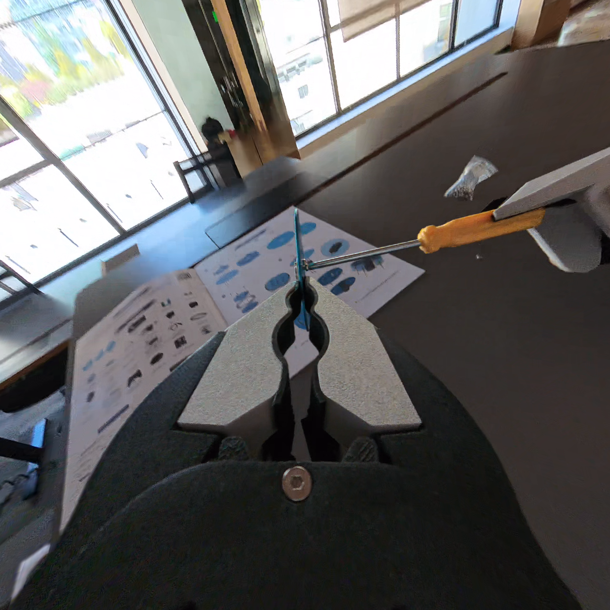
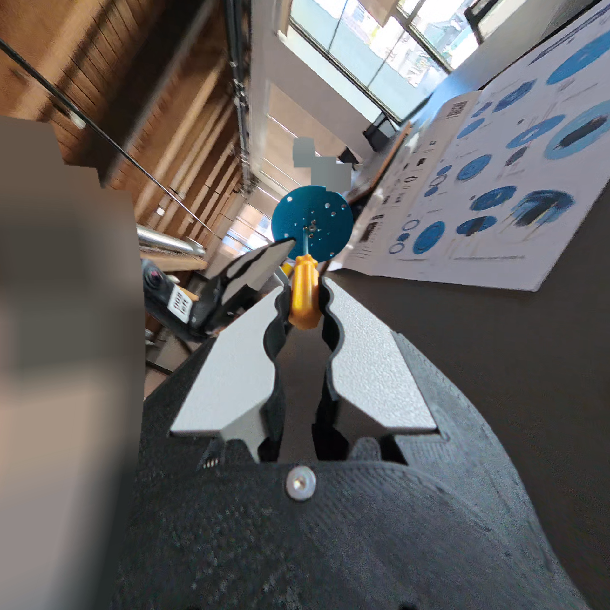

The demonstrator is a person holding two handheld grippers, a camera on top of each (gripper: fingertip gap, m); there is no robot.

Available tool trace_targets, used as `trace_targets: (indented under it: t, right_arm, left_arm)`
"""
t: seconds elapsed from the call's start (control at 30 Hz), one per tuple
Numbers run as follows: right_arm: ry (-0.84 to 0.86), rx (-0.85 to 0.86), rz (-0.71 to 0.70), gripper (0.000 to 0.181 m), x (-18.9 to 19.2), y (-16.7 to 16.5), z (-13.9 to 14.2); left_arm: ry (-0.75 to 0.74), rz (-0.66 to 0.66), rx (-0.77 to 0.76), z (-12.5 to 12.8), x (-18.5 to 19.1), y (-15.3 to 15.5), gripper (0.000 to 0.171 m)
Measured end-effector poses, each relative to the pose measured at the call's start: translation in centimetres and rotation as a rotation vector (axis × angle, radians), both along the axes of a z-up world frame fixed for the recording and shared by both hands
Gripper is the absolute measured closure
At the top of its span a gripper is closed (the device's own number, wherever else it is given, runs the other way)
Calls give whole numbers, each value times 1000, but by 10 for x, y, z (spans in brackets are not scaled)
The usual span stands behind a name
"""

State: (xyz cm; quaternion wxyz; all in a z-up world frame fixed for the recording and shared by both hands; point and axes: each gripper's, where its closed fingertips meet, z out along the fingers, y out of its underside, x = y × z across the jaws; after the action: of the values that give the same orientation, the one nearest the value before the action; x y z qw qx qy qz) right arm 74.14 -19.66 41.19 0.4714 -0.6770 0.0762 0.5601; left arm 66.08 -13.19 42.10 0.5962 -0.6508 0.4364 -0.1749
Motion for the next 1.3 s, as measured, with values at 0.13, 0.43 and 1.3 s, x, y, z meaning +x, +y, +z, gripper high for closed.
trace_targets:
  t: [0.13, 0.43, 1.3]
  right_arm:
    - [317, -36, 68, 171, -2, -8, 18]
    - [319, -44, 124, 171, -3, -14, 22]
    - [-1126, 275, 399, 141, -30, -25, -101]
  left_arm:
    - [-74, 4, 198, 36, -4, -14, 171]
    - [-84, 7, 249, 43, -4, -16, 171]
    - [-56, 15, -53, 7, -25, 20, 171]
